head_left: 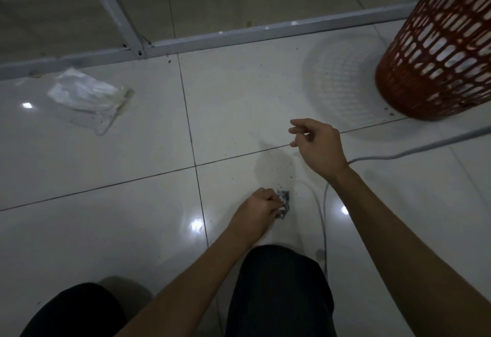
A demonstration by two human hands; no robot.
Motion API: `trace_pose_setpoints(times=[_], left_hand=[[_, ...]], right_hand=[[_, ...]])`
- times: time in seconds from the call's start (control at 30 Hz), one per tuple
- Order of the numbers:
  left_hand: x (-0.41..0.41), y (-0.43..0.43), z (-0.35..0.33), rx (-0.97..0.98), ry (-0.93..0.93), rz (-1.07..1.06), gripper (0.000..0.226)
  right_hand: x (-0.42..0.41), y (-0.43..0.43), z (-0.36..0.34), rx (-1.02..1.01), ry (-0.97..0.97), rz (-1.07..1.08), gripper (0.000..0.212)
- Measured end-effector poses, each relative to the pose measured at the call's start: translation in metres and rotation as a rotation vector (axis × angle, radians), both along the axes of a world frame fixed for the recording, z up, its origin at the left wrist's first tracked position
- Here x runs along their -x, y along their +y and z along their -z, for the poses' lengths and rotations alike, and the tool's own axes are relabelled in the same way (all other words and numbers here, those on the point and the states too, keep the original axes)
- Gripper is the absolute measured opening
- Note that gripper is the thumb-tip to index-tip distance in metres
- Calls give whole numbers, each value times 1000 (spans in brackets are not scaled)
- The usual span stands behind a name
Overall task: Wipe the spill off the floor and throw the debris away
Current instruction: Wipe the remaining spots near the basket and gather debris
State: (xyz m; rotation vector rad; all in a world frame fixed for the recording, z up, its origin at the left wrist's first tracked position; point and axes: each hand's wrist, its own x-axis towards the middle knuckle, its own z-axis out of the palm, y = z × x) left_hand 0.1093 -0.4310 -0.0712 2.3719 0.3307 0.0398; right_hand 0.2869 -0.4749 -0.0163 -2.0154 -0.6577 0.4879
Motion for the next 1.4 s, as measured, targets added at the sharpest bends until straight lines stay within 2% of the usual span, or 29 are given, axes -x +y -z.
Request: trace_pose_setpoints(times=[0.1,0.2,0.3,0.47,0.67,0.8,1.03,1.23,1.4], left_hand=[[-37,6,1,-17,44,-30,18],[-77,17,0,80,55,-261,11],[-101,25,4,20,52,-322,14],[-93,19,5,-1,-11,-230,17],[-57,-29,12,41,-8,112,17],[-66,-21,13,-15,14,137,20],[-94,20,5,-79,33,-133,22],[-88,95,5,-188,59,-361,21],[-89,109,5,-164,45,-463,20]], right_hand=[[-6,-3,1,-11,14,26,35],[-13,-7,0,-11,-1,41,35],[-23,-13,-5,-18,-29,49,35],[-42,-22,-13,-28,-14,99,35],[-42,-21,-12,-63,-3,117,35],[-32,-16,-6,-80,17,108,35],[-32,-19,-2,-65,30,119,36],[-34,-20,1,-77,45,131,35],[-36,-21,4,-77,34,129,35]])
